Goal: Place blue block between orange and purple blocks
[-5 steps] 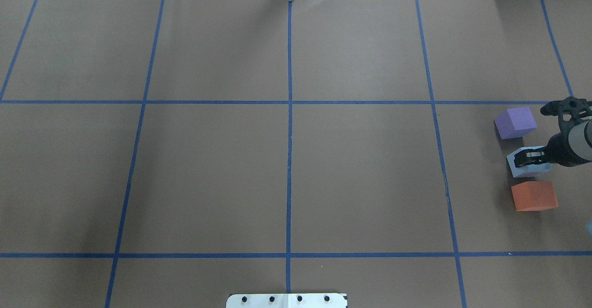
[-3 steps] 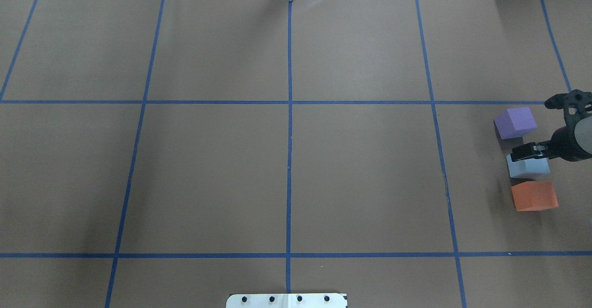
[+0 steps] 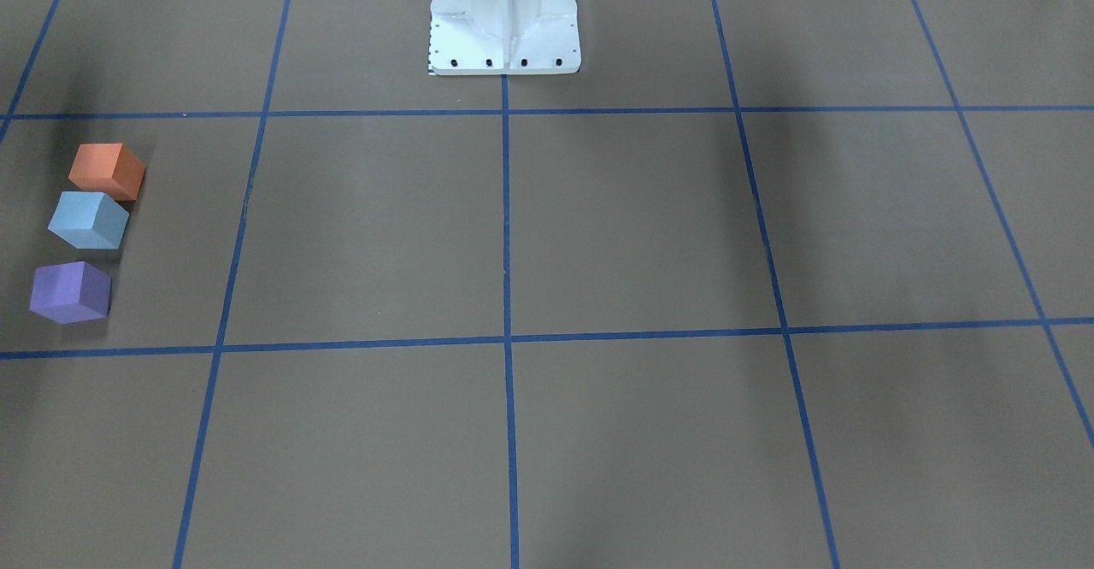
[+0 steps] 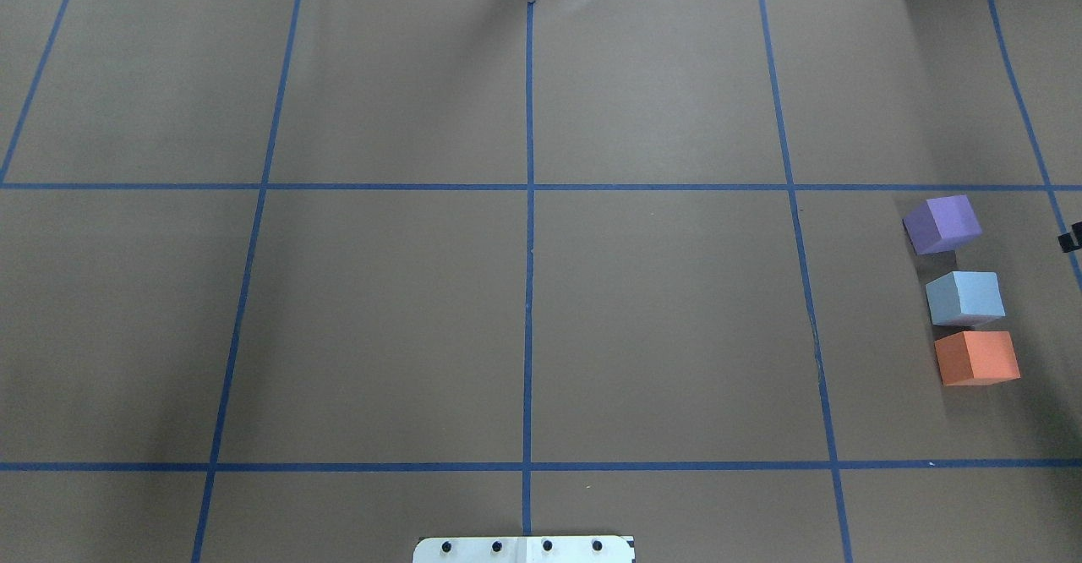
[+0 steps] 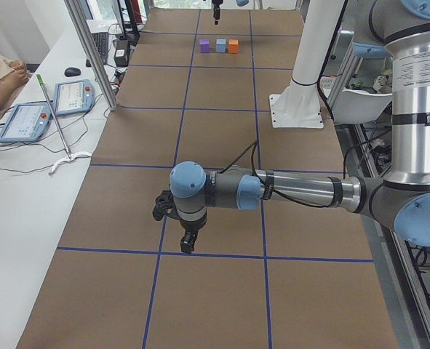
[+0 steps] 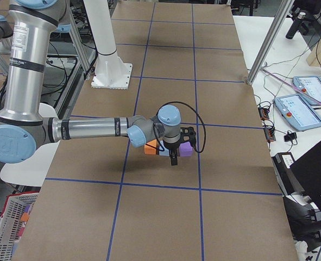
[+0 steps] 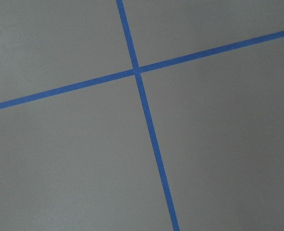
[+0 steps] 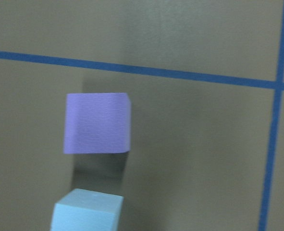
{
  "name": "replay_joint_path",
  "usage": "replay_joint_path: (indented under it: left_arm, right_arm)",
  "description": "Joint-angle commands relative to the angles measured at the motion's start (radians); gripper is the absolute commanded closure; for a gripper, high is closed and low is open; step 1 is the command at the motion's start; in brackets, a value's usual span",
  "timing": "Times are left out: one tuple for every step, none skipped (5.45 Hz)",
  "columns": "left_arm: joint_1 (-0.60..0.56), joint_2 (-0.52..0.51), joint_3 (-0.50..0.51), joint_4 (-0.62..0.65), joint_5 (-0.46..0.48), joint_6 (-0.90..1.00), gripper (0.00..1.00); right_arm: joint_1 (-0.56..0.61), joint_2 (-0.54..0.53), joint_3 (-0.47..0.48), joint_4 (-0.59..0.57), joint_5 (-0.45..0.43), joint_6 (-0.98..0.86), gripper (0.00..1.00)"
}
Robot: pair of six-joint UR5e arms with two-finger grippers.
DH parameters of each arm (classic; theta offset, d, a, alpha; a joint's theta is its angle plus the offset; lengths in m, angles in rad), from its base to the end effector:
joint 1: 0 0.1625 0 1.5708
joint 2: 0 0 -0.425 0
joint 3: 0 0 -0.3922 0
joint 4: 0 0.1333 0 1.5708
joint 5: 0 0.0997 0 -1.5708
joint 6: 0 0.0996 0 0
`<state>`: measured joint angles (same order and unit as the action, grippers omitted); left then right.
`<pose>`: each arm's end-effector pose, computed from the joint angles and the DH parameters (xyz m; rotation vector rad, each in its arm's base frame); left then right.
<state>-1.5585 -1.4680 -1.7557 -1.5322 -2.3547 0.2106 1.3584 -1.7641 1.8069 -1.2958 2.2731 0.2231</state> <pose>-0.0574 -0.4507 0.6192 0.1189 0.7776 0.2284 -0.0230 -0.4336 0.6039 0.1470 -0.7456 -0.1014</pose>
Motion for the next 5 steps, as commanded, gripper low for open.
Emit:
replay_joint_path:
  left_arm:
    - [0.0,0.0,0.001,0.0,0.002,0.004,0.0]
    - [0.001,0.0,0.007,0.001,0.005,-0.005,0.0]
    - [0.0,0.0,0.007,0.001,0.003,-0.004,0.0]
    - [0.0,0.0,-0.001,0.001,0.002,-0.004,0.0]
    - [-0.002,0.0,-0.028,0.001,0.003,0.004,0.0]
  right_arm:
    - [0.231,0.0,0.009,-0.26,0.003,-0.35,0.0]
    - [0.246,-0.017,0.005,-0.27,-0.026,-0.361,0.0]
    - [0.246,-0.034,0.0,-0.263,-0.02,-0.36,0.0]
    - [0.246,-0.034,-0.004,-0.263,-0.02,-0.349,0.0]
    - [0.245,-0.032,-0.006,-0.263,-0.018,-0.347,0.0]
